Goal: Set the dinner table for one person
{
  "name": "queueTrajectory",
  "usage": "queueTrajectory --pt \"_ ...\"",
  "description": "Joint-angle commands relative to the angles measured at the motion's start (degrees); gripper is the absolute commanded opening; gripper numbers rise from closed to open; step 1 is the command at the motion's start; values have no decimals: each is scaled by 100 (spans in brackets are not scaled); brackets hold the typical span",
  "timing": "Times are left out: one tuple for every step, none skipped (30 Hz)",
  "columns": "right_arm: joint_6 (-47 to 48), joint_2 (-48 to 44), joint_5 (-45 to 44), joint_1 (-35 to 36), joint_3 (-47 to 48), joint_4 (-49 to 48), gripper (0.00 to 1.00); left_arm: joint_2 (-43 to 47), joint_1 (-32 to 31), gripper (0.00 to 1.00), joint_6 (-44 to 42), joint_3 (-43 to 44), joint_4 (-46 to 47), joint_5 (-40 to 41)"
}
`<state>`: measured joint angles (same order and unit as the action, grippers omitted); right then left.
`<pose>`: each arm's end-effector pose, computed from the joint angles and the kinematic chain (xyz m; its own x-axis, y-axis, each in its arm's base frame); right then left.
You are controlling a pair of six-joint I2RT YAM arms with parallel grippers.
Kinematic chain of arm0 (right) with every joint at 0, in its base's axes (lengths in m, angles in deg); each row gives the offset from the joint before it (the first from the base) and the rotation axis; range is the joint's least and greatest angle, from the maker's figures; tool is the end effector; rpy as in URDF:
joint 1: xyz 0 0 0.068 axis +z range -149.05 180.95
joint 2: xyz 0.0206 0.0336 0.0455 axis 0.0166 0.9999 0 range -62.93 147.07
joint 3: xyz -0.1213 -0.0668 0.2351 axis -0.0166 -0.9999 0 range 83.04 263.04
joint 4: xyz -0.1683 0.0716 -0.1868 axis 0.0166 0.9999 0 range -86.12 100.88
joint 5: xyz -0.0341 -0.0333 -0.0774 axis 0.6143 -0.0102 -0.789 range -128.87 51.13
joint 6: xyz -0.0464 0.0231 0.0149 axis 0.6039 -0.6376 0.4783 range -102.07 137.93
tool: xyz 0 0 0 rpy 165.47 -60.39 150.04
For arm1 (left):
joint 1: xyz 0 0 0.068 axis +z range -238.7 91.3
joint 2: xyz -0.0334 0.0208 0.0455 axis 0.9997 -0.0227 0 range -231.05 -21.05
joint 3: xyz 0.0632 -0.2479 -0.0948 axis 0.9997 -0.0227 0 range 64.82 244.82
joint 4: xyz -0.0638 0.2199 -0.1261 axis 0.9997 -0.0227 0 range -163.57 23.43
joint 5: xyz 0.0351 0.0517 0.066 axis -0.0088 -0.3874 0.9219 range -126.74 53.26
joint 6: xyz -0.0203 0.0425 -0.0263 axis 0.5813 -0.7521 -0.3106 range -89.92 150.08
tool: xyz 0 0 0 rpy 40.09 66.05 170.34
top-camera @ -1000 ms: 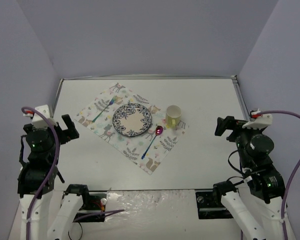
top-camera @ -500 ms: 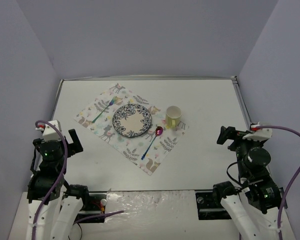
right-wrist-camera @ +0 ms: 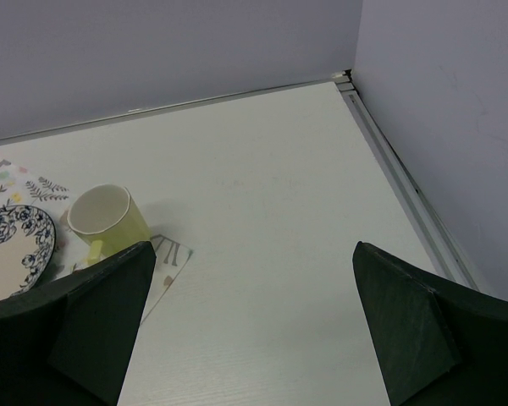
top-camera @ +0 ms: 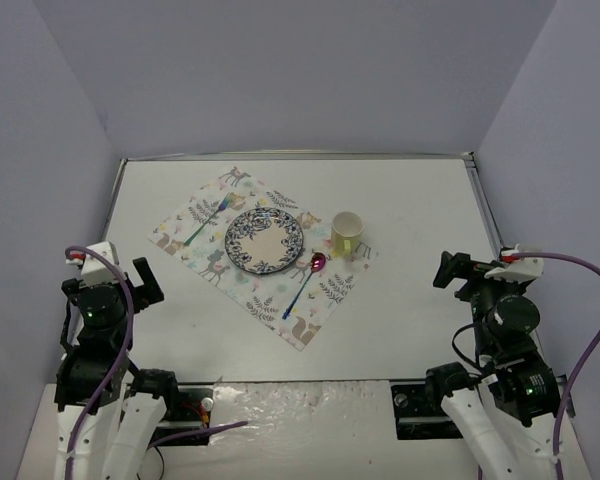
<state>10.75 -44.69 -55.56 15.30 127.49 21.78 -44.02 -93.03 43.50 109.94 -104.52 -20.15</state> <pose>0.0699 0.0074 0.3737 0.1435 0.1603 -0.9766 0.0202 0.9861 0.1648 0.0857 0.0036 0.3350 -0.2172 -0.2067 -0.9540 -0.2590 0.9545 -0.1478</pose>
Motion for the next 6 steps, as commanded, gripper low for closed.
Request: queueTrajectory --pt "101 43 -38 50 3 -508 100 19 -85 97 -68 25 452 99" --pt "103 56 -26 50 3 -508 100 41 -98 97 -70 21 455 101" --pt "103 76 -21 50 3 -508 100 71 -108 97 -75 16 455 106" --pt "103 86 -19 50 3 -511 100 98 -121 97 -76 11 458 114" --pt "103 91 -19 50 3 -516 100 123 -136 97 -76 6 463 124" --pt "111 84 -11 50 3 -509 100 142 -146 97 -76 5 464 125"
